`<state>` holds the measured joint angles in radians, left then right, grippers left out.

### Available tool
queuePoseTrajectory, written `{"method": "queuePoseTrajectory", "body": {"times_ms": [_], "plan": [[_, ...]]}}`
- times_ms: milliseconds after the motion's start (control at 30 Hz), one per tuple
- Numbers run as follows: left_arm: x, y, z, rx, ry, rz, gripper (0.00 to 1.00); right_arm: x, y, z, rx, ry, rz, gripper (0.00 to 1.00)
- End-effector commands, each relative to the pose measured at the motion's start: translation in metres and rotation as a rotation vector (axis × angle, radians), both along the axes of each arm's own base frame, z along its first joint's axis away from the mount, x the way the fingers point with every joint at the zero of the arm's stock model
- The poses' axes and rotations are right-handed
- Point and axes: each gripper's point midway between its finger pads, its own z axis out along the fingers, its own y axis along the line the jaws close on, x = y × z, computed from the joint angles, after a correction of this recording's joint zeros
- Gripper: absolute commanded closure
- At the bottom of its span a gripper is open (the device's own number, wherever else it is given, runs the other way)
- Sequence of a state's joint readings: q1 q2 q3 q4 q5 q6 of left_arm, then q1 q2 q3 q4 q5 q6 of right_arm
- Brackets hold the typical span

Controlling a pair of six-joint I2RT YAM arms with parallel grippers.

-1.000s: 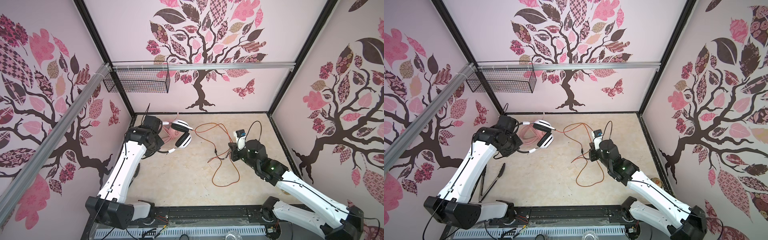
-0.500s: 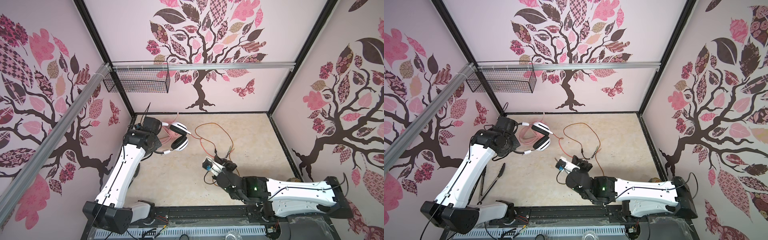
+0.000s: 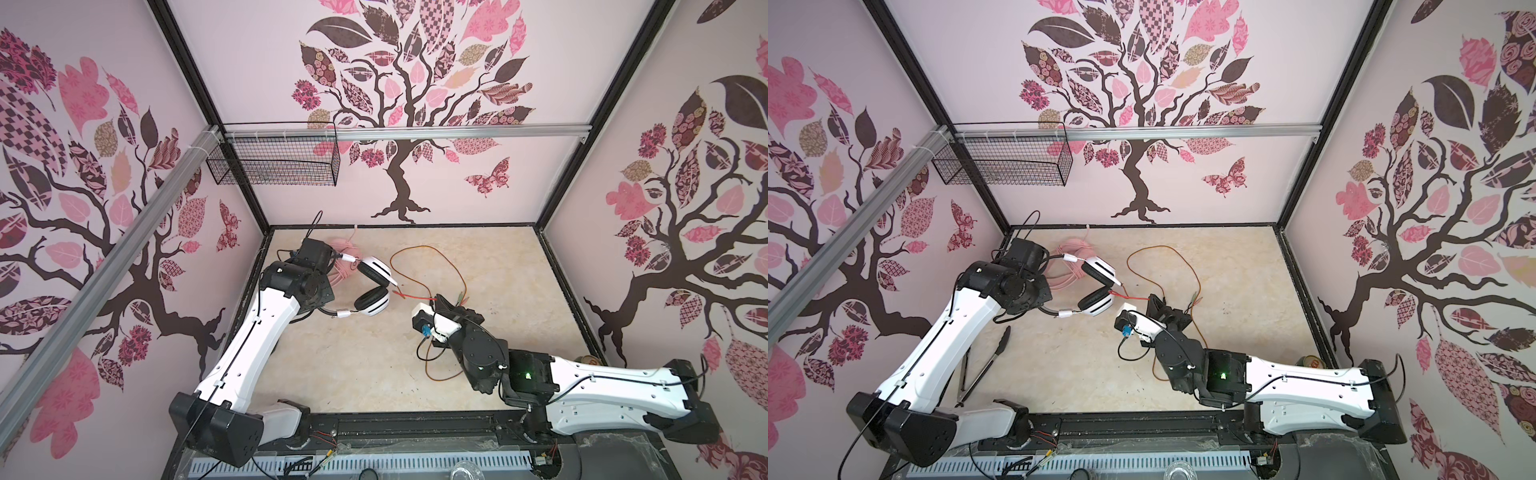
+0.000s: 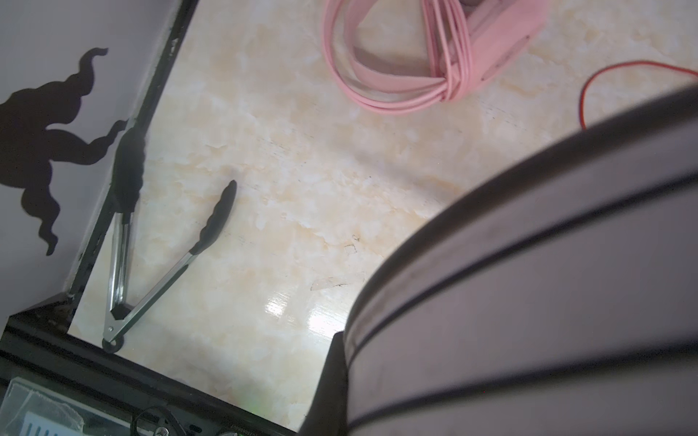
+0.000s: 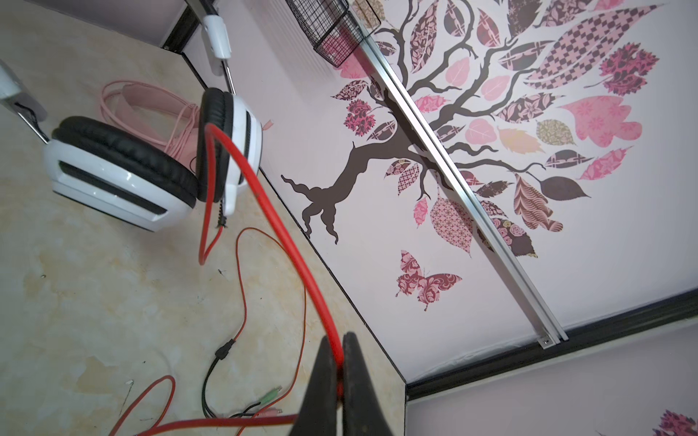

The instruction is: Wrap the headphones

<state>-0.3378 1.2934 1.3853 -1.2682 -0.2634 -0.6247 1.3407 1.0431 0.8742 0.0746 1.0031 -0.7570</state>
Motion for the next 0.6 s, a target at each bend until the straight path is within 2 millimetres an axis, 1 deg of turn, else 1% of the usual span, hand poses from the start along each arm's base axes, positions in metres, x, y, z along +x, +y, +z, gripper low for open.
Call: {"method": "queuePoseTrajectory", "body": {"times_ms": [0,167,233,400,567], "plan": [[0.008,-0.023,0.008,-0.062,-0.043,-0.081,1.00,0.004,0.018,0.018,0.039,0.010,0.075,1.00],[-0.003,-0.044,0.003,-0.139,-0.021,-0.202,1.00,0.020,0.024,0.020,0.033,0.015,0.043,1.00],[-0.008,-0.054,-0.001,-0.177,-0.015,-0.248,1.00,0.026,0.026,0.018,0.035,0.027,0.033,1.00],[-0.024,-0.066,-0.012,-0.229,0.035,-0.322,1.00,0.041,0.025,0.009,0.043,0.059,0.001,1.00],[-0.037,-0.078,-0.023,-0.283,0.065,-0.382,1.00,0.048,0.030,0.006,0.067,0.075,0.010,1.00]]}}
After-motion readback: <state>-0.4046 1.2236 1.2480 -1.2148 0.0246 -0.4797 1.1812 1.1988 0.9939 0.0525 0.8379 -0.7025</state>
